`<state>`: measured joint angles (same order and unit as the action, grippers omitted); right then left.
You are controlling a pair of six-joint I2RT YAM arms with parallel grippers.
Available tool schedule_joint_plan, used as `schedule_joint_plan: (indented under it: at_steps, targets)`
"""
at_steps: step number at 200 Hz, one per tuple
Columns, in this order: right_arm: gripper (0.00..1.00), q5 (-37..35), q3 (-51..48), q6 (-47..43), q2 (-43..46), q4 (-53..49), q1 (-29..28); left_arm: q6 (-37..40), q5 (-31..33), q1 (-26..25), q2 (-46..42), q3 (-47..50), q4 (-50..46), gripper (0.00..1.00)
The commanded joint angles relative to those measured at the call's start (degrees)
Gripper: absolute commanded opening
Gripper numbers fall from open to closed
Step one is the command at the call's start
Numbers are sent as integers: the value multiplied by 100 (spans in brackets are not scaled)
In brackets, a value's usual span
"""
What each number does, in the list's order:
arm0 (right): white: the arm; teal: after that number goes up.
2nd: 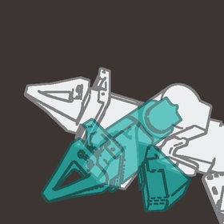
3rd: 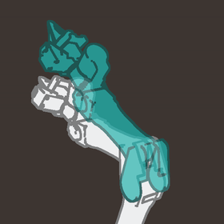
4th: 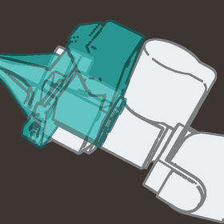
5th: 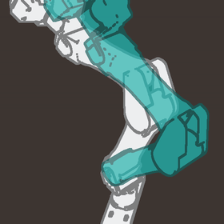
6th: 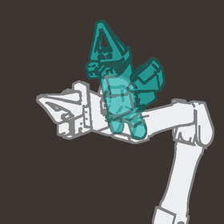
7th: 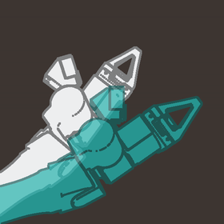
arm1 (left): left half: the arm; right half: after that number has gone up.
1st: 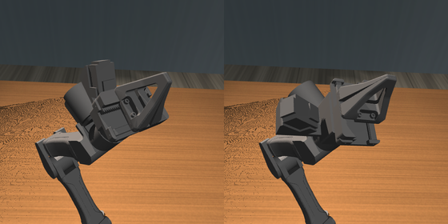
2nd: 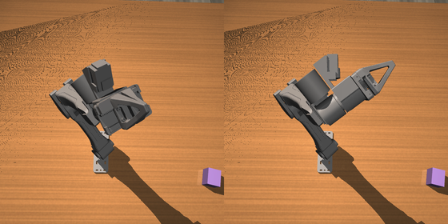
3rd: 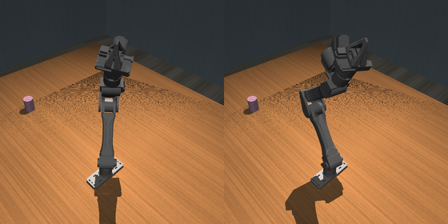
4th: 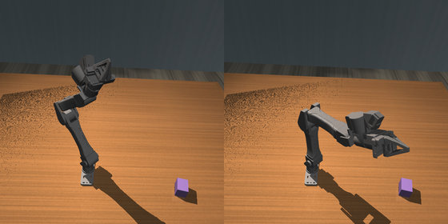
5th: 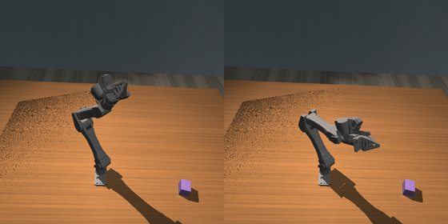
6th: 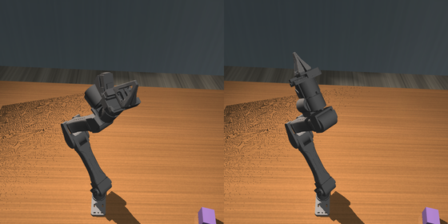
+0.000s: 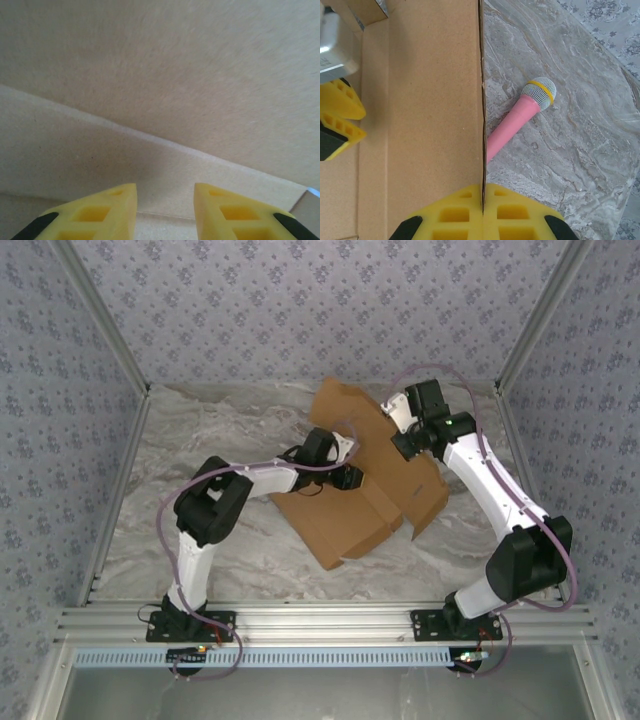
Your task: Fold the paper box
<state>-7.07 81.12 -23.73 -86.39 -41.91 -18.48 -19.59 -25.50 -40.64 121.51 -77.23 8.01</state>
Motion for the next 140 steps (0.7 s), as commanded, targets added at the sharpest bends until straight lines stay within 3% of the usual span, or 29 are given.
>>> schedule_joint_plan:
  at_steps: [1,77,140]
  targets:
    - [0,-14,-73,114,-99,104,32,17,-120,-47,285,-299,270,34]
    - [0,-30,-237,217,-175,185,-126,-137,-49,-98,706,-289,542,33]
    - [0,-725,-595,613,-146,404,-923,-367,36,-119,839,-8,1027,32]
